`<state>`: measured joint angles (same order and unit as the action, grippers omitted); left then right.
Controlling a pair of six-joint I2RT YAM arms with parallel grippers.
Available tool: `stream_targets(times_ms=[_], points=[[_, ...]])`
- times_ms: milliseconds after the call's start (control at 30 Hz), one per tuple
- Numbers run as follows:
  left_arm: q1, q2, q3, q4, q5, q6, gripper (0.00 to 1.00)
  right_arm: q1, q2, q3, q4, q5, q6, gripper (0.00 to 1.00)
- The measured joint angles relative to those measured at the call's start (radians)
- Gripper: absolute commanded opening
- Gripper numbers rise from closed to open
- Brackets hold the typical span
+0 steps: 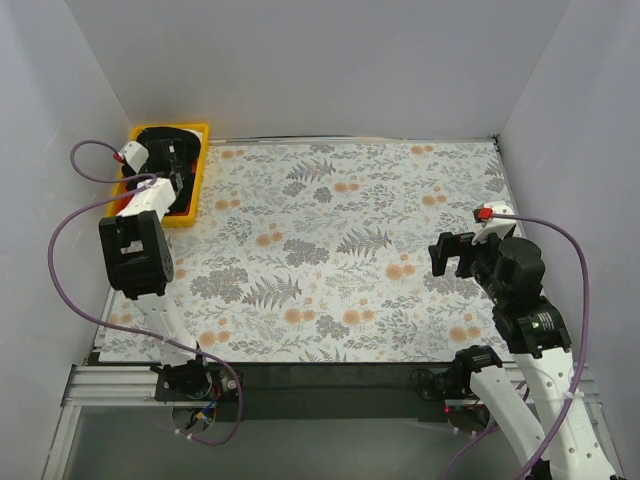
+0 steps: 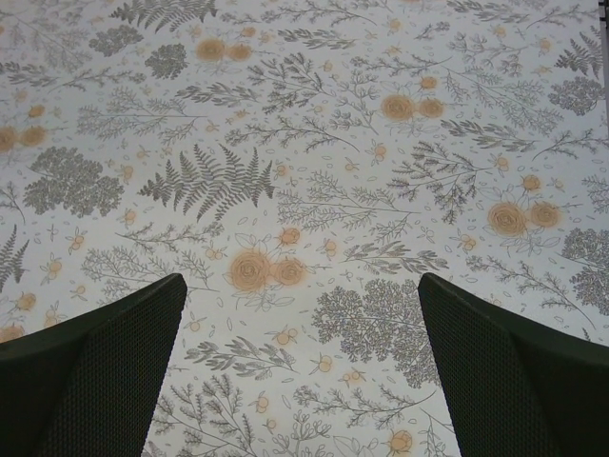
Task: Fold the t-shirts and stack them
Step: Grab the tshirt from the pile
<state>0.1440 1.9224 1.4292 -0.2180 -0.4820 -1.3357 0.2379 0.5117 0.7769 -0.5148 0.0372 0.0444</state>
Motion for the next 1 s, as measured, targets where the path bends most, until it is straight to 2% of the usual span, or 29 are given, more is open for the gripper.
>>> stream_targets(times_ms=[133,200,300,333,367,467,500,733,1000], points=[[0.025,0.126,0.092,-0.035,0.003,-0.008,0.90,0.000,0.042,0.000,0.000,-0.003,0.005,0.98],[0.032,0.167,0.115,-0.053,0.008,-0.014,0.87,0.000,0.055,0.000,0.000,-0.003,0.006,0.98],[0.037,0.212,0.148,-0.075,0.016,-0.026,0.74,0.000,0.065,0.000,-0.001,-0.004,0.009,0.98],[0.037,0.216,0.154,-0.080,0.018,-0.030,0.67,0.000,0.066,0.001,-0.002,-0.004,0.009,0.98],[0.037,0.217,0.157,-0.085,0.021,-0.034,0.45,0.000,0.068,0.001,-0.003,-0.003,0.008,0.98],[0.039,0.215,0.158,-0.092,0.026,-0.045,0.14,0.000,0.072,0.003,-0.006,0.002,0.008,0.98],[0.039,0.214,0.158,-0.093,0.028,-0.042,0.00,0.000,0.073,0.005,-0.007,0.005,0.008,0.98],[0.037,0.136,0.157,-0.131,0.034,-0.026,0.00,0.000,0.070,0.014,-0.009,0.008,0.004,0.98],[0.023,-0.102,0.158,-0.143,0.031,0.013,0.00,0.000,0.043,0.029,-0.013,-0.010,0.003,0.98]])
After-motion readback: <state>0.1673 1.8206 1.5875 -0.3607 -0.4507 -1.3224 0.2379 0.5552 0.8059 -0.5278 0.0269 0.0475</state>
